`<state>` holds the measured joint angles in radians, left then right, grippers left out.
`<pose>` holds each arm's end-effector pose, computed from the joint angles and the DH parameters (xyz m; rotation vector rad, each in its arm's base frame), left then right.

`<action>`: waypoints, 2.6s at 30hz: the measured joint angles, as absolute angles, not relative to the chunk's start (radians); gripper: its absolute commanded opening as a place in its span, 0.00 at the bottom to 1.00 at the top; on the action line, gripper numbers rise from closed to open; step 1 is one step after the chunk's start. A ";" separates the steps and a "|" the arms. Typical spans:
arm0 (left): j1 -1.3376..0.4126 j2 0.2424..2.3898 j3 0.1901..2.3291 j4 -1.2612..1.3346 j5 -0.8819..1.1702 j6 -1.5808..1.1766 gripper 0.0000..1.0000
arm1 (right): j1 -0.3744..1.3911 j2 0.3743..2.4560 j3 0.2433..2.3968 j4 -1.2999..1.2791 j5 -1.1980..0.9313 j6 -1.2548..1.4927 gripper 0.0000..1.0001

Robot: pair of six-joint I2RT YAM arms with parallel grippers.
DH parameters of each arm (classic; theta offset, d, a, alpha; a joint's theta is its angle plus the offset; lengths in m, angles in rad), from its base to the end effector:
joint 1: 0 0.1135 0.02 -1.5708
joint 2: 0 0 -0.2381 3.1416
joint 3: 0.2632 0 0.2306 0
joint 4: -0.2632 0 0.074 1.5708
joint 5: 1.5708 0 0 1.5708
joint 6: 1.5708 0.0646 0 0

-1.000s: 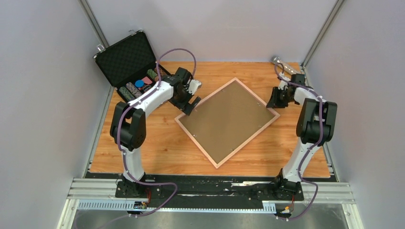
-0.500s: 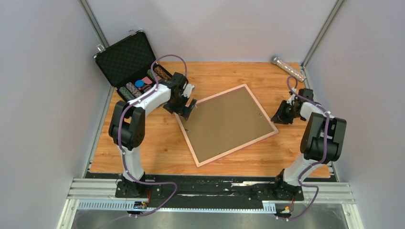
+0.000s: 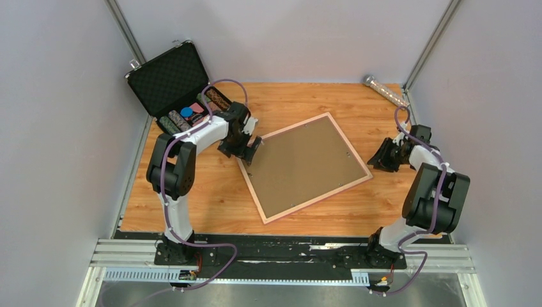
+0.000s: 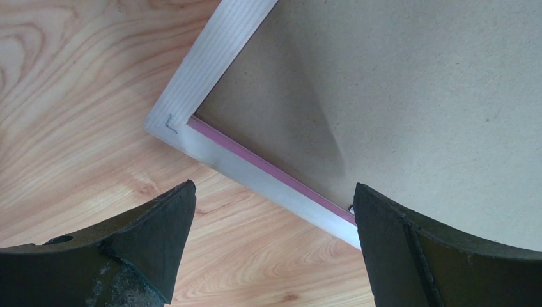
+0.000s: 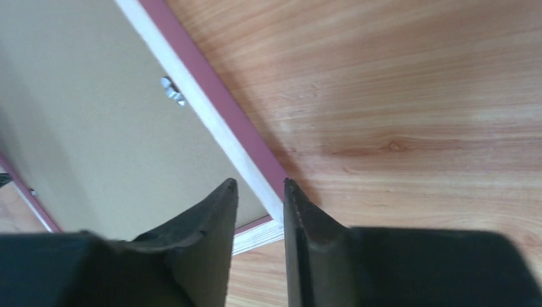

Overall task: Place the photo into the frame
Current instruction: Adjust the photo frame at the center of the board.

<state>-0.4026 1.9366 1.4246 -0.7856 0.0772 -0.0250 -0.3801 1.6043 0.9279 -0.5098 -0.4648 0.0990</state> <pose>0.3348 -0.1480 0.1458 0.5565 2.8306 -0.1930 0.2787 -0.0802 0.1367 0.5097 2.6010 0.5482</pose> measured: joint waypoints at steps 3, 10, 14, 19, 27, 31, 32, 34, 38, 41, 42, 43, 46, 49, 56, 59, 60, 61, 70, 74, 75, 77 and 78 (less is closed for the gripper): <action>-0.396 1.937 1.400 -0.773 0.088 -0.026 0.98 | -0.379 1.572 0.930 -0.504 -0.493 0.092 0.42; -0.371 1.937 1.354 -0.760 0.117 -0.048 0.71 | -0.329 1.570 1.019 -0.494 -0.525 0.070 0.45; -0.365 1.937 1.347 -0.746 0.161 -0.060 0.57 | -0.276 1.610 1.091 -0.469 -0.517 0.048 0.46; -0.359 1.937 1.347 -0.740 0.192 -0.086 0.37 | -0.231 1.682 1.142 -0.444 -0.499 0.029 0.46; -0.332 1.981 1.423 -0.730 0.206 -0.112 0.18 | -0.213 1.758 1.159 -0.436 -0.482 0.015 0.46; -0.339 2.027 1.488 -0.733 0.228 -0.089 0.15 | -0.213 1.753 1.146 -0.426 -0.476 -0.006 0.47; -0.341 2.033 1.496 -0.735 0.228 -0.084 0.12 | -0.213 1.747 1.135 -0.425 -0.472 -0.010 0.47; -0.343 2.043 1.510 -0.738 0.226 -0.081 0.07 | -0.213 1.724 1.100 -0.434 -0.466 -0.018 0.47; -0.343 2.050 1.518 -0.743 0.224 -0.088 0.00 | -0.212 1.655 1.049 -0.476 -0.463 -0.035 0.47; -0.343 2.056 1.527 -0.745 0.220 -0.099 0.00 | -0.210 1.605 1.024 -0.501 -0.464 -0.050 0.47; -0.343 2.057 1.528 -0.744 0.219 -0.103 0.00 | -0.209 1.591 1.014 -0.508 -0.464 -0.056 0.47; -0.343 2.057 1.528 -0.743 0.218 -0.106 0.00 | -0.205 1.579 1.006 -0.515 -0.464 -0.059 0.47; -0.343 2.057 1.528 -0.742 0.215 -0.115 0.00 | -0.189 1.571 0.987 -0.529 -0.456 -0.067 0.47; -0.343 2.057 1.525 -0.739 0.215 -0.120 0.00 | -0.167 1.593 0.978 -0.542 -0.437 -0.073 0.46; -0.342 2.040 1.498 -0.710 0.211 -0.129 0.00 | -0.144 1.664 0.968 -0.544 -0.397 -0.073 0.42; -0.342 2.034 1.488 -0.701 0.211 -0.130 0.00 | -0.140 1.688 0.970 -0.545 -0.386 -0.073 0.30; -0.342 2.030 1.483 -0.695 0.211 -0.130 0.00 | -0.139 1.689 0.970 -0.543 -0.383 -0.073 0.23; -0.340 2.027 1.478 -0.690 0.211 -0.130 0.01 | -0.140 1.692 0.971 -0.544 -0.384 -0.071 0.18; -0.323 2.010 1.445 -0.645 0.228 -0.135 0.41 | -0.133 1.792 1.110 -0.609 -0.374 -0.048 0.01; -0.313 2.010 1.425 -0.624 0.249 -0.128 0.61 | -0.131 1.880 1.226 -0.603 -0.367 -0.049 0.00; -0.312 2.010 1.425 -0.623 0.257 -0.128 0.64 | -0.130 1.897 1.250 -0.601 -0.364 -0.049 0.01; -0.311 2.010 1.424 -0.620 0.277 -0.131 0.70 | -0.130 1.931 1.299 -0.595 -0.360 -0.050 0.01; -0.311 2.009 1.424 -0.619 0.284 -0.133 0.72 | -0.129 1.945 1.317 -0.590 -0.358 -0.050 0.02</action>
